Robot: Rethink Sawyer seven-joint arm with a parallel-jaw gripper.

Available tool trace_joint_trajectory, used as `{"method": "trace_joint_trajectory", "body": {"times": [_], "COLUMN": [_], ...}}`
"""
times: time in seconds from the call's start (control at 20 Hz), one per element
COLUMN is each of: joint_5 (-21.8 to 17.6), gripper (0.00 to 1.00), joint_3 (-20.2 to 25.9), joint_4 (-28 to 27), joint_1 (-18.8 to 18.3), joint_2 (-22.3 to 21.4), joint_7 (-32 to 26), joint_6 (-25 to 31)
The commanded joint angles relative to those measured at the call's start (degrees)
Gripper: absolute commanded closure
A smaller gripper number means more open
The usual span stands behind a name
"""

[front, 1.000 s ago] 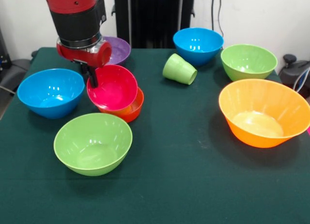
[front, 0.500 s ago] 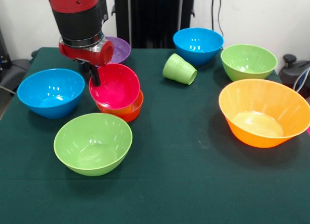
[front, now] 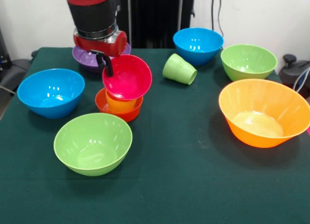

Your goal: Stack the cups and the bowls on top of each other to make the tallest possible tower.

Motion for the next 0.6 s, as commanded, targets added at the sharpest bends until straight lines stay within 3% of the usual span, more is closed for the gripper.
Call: {"method": "trace_joint_trajectory", "body": {"times": [0.05,0.2,0.6], "joint_5": [1.75,0.99,-1.84], "gripper": [1.00,1.00,1.00], "joint_3": [1.10,0.85,3.65], "joint_4": [2.98,1.70,-8.20], "joint_1": [2.41,2.62,0.88], "joint_2": [-0.26,0.19,4.78], "joint_7": [4.66,3.77,-4.97], "joint_6": [0.07,-0.28,2.69]}}
